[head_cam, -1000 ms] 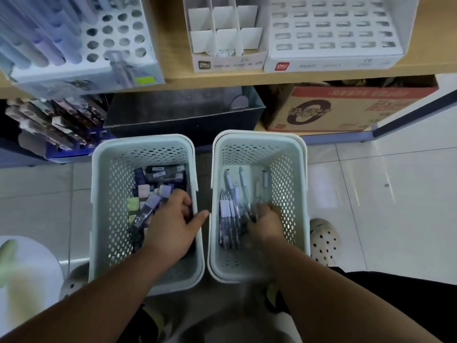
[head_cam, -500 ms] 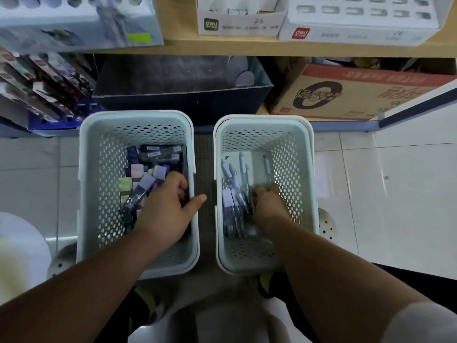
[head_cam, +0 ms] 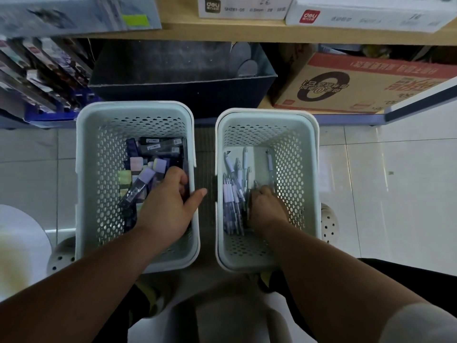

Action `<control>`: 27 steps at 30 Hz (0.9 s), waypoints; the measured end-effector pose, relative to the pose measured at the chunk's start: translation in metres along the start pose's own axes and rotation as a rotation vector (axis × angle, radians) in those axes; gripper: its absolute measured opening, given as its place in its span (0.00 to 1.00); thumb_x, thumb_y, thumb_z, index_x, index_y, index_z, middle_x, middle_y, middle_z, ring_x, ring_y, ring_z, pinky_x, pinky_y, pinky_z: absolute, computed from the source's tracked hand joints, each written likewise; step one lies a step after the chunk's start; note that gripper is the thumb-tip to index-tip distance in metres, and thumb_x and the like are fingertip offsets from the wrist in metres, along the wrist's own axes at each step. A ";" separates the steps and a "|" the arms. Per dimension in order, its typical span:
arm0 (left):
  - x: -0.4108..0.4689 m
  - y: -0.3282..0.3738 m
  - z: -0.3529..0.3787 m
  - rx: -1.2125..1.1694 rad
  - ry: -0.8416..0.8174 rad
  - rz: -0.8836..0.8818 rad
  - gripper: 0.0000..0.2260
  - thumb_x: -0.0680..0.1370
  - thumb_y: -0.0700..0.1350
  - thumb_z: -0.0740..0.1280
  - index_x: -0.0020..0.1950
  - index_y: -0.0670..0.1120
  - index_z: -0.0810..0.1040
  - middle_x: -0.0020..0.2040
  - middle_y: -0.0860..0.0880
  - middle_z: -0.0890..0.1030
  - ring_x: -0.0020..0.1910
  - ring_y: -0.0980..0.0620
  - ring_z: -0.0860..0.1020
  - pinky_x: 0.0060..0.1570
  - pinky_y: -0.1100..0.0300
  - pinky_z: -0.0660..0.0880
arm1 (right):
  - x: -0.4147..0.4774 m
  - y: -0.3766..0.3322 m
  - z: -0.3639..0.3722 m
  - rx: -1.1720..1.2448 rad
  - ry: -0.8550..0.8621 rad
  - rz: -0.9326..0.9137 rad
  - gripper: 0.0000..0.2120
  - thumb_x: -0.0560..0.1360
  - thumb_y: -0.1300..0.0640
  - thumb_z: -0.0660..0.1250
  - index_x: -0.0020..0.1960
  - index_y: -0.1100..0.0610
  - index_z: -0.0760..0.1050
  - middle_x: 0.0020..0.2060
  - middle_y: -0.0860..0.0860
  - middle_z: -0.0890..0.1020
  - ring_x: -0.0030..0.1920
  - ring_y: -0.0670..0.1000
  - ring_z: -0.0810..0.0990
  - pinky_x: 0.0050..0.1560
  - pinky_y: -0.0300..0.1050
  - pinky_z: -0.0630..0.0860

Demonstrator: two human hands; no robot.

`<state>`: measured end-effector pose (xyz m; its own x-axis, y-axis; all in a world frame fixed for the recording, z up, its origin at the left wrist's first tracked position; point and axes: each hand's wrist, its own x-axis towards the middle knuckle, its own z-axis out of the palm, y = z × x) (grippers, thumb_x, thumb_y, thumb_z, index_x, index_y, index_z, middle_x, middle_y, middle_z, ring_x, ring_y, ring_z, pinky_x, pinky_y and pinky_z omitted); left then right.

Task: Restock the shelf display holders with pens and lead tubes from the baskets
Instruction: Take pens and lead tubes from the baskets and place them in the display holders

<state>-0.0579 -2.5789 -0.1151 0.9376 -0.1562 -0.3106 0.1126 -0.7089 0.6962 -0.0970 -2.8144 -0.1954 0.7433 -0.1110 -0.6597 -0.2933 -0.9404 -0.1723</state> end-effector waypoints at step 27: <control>0.000 0.001 -0.003 -0.013 -0.031 -0.014 0.13 0.76 0.58 0.68 0.44 0.54 0.65 0.33 0.54 0.73 0.31 0.57 0.73 0.31 0.57 0.68 | 0.002 -0.002 -0.022 0.053 -0.084 0.108 0.05 0.75 0.56 0.73 0.47 0.56 0.78 0.34 0.48 0.77 0.33 0.44 0.75 0.35 0.37 0.71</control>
<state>-0.0568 -2.5782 -0.1124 0.9253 -0.1676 -0.3401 0.1301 -0.7021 0.7001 -0.0821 -2.8198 -0.1802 0.6534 -0.1811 -0.7351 -0.4018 -0.9059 -0.1340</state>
